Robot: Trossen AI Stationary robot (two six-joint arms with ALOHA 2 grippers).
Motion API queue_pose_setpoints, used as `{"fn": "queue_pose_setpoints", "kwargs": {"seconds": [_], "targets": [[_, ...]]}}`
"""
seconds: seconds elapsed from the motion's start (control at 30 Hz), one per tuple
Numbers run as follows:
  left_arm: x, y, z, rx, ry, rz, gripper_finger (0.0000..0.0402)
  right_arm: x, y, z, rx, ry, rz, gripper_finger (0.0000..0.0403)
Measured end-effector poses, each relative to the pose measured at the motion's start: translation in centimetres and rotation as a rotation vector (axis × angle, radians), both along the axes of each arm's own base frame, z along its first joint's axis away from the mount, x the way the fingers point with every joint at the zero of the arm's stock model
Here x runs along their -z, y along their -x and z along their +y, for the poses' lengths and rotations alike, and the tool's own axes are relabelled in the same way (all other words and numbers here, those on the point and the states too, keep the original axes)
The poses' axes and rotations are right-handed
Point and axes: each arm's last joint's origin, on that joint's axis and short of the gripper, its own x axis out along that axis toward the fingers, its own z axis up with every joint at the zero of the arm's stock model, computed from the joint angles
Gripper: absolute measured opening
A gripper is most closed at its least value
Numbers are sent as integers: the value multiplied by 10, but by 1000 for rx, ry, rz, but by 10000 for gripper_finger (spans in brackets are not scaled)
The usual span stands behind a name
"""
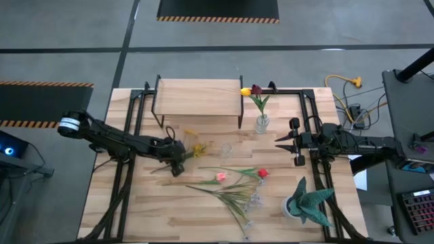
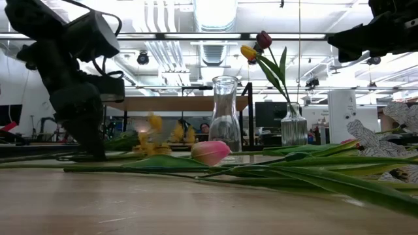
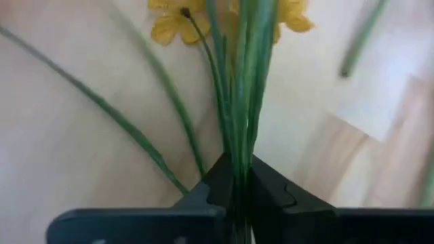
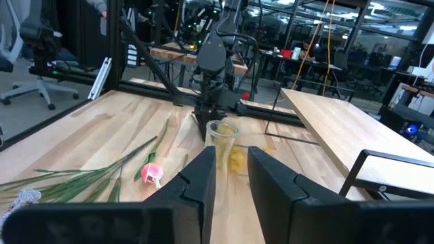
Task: Pick and place flowers into a vace then onto a shelf
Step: Put the yellow flowers into the bottom transparent vase
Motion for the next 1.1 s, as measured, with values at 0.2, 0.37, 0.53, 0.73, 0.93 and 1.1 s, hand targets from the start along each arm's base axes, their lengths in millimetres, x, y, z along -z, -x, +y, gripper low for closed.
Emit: {"fn": "queue_pose_setpoints", "kwargs": {"seconds": [0.2, 0.37, 0.53, 0.73, 0.93, 1.1], "targets": [[-20, -4, -1, 28, -16, -5, 3, 0, 0, 0, -1, 1, 0, 71], [-50, -8, -1, 57, -35, -80, 2, 0, 0, 0, 0, 3, 0, 68], [-84, -11, 0, 52, -82, -259, 1, 0, 0, 0, 0, 3, 1, 74], [-109, -7, 4, 12, -201, -464, 1, 0, 0, 0, -1, 3, 1, 76], [-129, -12, 6, -16, -340, -643, 1, 0, 0, 0, 0, 3, 1, 67], [-141, -24, 5, 11, -419, -791, 1, 0, 0, 0, 0, 8, 0, 67]]}}
